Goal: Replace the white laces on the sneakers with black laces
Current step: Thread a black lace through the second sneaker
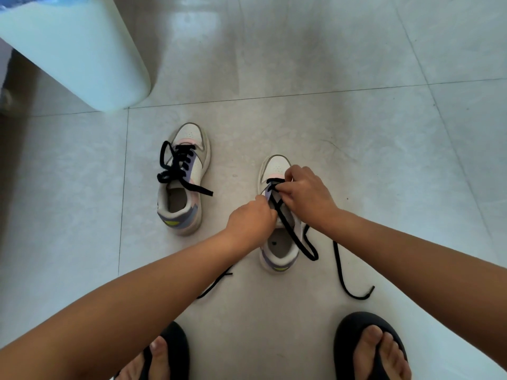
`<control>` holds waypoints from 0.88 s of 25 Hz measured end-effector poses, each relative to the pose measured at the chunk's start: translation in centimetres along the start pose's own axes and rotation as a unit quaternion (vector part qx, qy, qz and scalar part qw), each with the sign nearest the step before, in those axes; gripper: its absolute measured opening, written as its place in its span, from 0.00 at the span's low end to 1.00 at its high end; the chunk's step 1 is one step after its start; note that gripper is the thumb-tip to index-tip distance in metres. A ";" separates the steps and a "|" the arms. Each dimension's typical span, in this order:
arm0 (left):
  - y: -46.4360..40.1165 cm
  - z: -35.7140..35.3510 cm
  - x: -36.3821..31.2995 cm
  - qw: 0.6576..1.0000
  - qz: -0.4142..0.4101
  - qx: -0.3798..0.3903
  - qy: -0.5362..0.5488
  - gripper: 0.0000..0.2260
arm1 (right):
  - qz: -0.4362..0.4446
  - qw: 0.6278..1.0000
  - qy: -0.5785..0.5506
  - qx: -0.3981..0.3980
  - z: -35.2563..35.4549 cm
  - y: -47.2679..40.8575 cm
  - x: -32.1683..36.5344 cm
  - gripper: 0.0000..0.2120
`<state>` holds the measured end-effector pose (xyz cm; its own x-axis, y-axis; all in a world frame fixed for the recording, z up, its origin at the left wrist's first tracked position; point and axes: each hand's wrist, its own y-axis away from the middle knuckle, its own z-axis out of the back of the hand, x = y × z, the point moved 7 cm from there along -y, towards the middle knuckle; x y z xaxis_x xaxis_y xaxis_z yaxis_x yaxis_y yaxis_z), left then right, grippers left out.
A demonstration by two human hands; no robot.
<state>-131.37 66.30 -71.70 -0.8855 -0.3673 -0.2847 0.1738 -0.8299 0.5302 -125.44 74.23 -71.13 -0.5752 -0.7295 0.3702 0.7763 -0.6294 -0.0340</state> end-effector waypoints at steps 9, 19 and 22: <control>0.0 -0.2 -0.3 0.999 -0.024 -0.022 -0.034 0.12 | -0.345 0.919 -0.189 0.037 -2.4 0.0 -2.8 0.08; 1.5 -0.3 0.9 0.986 0.094 -0.051 0.124 0.15 | -0.394 0.821 -0.412 0.028 -0.7 2.4 -3.9 0.09; 2.3 -2.0 1.5 0.988 0.125 0.024 0.088 0.24 | -0.326 0.885 -0.298 0.147 -0.3 3.6 -2.1 0.15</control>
<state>-131.44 62.94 -72.52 -0.7281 -0.6288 -0.2730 0.3527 -0.6851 0.6373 -121.53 73.37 -72.31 -0.7561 0.0891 0.6484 0.4132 -0.7033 0.5784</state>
